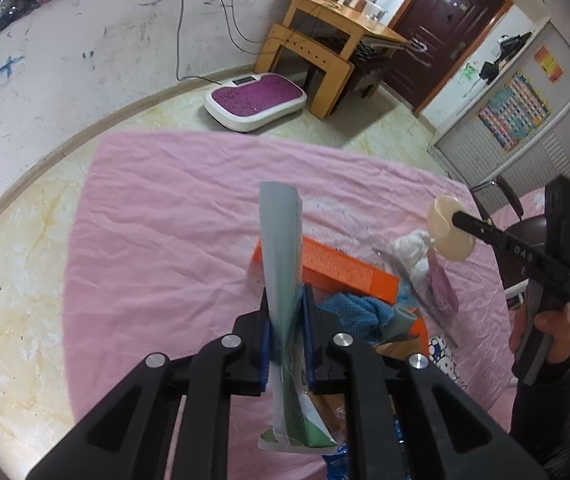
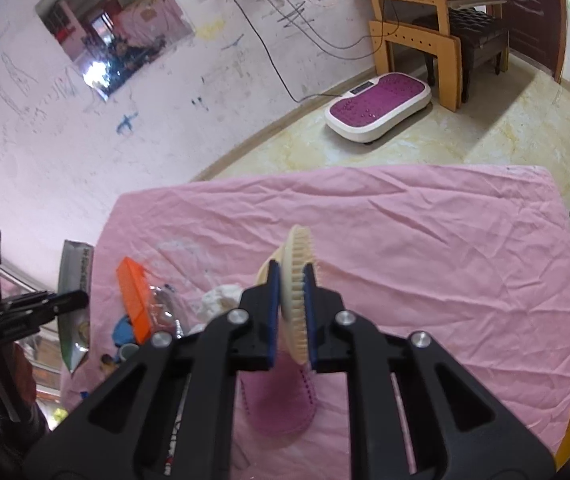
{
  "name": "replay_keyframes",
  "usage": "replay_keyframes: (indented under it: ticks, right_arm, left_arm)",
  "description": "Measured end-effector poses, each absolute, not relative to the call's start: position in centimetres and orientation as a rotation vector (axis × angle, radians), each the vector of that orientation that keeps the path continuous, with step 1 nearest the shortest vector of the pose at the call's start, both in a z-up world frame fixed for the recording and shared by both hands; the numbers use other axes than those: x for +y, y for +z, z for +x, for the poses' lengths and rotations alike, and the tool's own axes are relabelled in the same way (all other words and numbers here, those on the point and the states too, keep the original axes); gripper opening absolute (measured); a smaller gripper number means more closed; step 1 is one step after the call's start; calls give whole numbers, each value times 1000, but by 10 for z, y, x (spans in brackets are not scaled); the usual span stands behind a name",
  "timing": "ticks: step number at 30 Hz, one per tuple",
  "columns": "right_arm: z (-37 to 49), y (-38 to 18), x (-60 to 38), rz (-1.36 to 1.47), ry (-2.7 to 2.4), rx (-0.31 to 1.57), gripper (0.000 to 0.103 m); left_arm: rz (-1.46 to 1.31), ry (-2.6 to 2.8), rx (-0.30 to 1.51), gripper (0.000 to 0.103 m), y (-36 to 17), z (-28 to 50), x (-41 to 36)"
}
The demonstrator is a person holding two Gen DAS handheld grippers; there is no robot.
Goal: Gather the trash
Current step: 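Carry brush and tube over the yellow bin and open both tools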
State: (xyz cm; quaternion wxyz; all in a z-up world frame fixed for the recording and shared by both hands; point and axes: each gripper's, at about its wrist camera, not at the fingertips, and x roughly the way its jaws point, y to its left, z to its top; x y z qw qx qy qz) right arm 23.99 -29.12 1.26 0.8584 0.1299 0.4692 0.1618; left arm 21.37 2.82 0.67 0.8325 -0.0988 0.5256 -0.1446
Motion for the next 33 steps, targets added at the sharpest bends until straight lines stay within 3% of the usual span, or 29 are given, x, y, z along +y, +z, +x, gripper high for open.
replay_keyframes:
  ticks: [8, 13, 21, 28, 33]
  right_arm:
    - [226, 32, -323, 365, 387, 899, 10]
    - [201, 47, -370, 420, 368, 818, 10]
    - [138, 41, -490, 519, 212, 735, 10]
    - [83, -12, -596, 646, 46, 742, 11]
    - [57, -54, -648, 726, -50, 762, 11]
  left_arm:
    - [-156, -258, 1040, 9, 51, 214, 23]
    - [-105, -337, 989, 9, 80, 212, -32]
    - [-31, -643, 1004, 10, 88, 210, -210]
    - [2, -866, 1100, 10, 49, 191, -376]
    - [81, -899, 1148, 10, 6, 172, -450]
